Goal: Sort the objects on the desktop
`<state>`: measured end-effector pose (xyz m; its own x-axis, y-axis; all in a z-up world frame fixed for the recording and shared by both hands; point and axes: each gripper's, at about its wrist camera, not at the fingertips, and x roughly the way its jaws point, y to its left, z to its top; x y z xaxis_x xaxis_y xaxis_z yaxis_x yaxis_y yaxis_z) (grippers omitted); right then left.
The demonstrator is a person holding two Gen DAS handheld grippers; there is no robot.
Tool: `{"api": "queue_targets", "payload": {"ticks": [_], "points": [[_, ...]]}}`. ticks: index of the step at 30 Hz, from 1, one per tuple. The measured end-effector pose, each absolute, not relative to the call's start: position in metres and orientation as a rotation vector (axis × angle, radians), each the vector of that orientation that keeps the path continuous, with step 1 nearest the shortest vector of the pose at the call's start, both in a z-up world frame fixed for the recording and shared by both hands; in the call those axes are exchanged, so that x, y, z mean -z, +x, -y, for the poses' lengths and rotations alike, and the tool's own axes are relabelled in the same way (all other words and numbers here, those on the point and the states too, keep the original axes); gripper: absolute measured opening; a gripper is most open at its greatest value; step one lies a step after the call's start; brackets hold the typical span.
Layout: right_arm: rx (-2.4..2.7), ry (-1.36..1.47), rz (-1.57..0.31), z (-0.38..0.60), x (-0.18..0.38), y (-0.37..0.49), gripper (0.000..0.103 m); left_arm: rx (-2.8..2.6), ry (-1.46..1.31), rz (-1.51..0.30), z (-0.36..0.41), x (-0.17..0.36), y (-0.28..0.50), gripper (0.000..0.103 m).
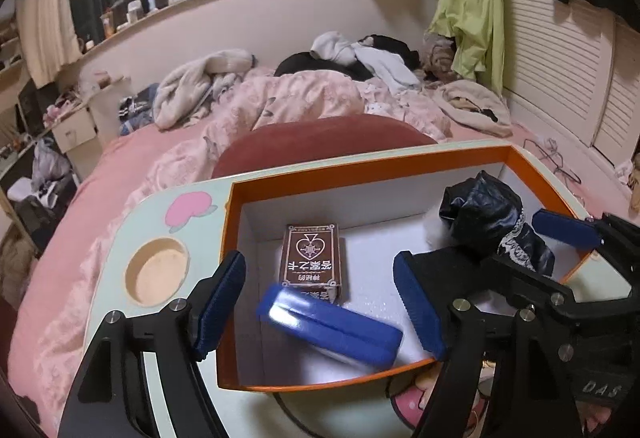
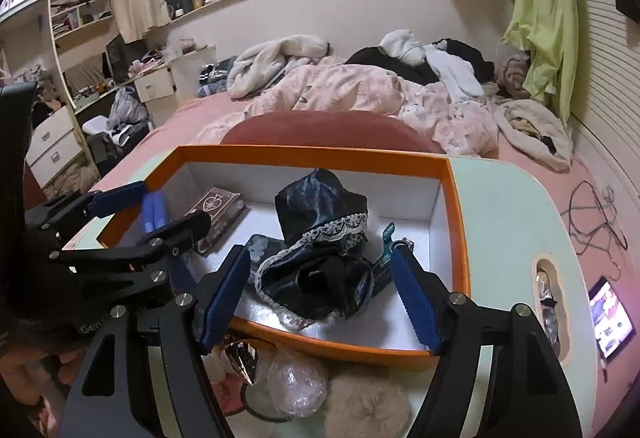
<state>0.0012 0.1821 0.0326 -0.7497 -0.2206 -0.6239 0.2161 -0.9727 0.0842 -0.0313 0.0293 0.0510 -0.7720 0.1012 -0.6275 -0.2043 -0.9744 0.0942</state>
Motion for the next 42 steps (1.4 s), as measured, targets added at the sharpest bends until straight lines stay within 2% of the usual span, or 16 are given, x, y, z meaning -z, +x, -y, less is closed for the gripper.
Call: {"api": "queue_targets", "payload": {"ticks": [4,7,9,11,19,22,23,26,28,42], "points": [[2.716,0.996,-0.008,-0.181,-0.035,0.001,0.073,-2.794,-0.980,-0.231,-0.028,-0.053,-0.028,0.077],[2.821,0.819,-0.025,-0.182,-0.053,0.026,0.073,-2.789,-0.941,-0.137,-0.019,-0.060,-0.016,0.081],[2.854,0.746,-0.032,-0.180,-0.061,0.044,0.073,-2.778,-0.893,-0.105,-0.015,-0.064,0.002,0.097],[2.855,0.747,-0.033,-0.181,-0.061,0.067,0.077,-2.776,-0.865,-0.104,-0.012,-0.064,0.026,0.102],[2.779,1.060,-0.056,-0.189,-0.026,0.103,0.079,-2.693,-1.067,-0.110,-0.008,-0.029,0.055,0.102],[2.775,1.169,-0.121,-0.186,-0.007,0.106,0.079,-2.689,-1.251,-0.142,-0.004,0.002,0.046,0.102],[2.763,1.212,-0.150,-0.184,0.000,0.104,0.079,-2.713,-1.209,-0.144,-0.002,0.004,0.049,0.103],[2.738,1.269,-0.146,-0.186,0.009,0.099,0.088,-2.727,-1.212,-0.128,0.001,0.008,0.050,0.103],[2.728,1.283,-0.135,-0.189,0.010,0.098,0.102,-2.728,-1.211,-0.131,0.001,0.011,0.050,0.103],[2.705,1.287,-0.148,-0.190,0.011,0.098,0.102,-2.728,-1.208,-0.127,0.000,0.012,0.051,0.103]]}}
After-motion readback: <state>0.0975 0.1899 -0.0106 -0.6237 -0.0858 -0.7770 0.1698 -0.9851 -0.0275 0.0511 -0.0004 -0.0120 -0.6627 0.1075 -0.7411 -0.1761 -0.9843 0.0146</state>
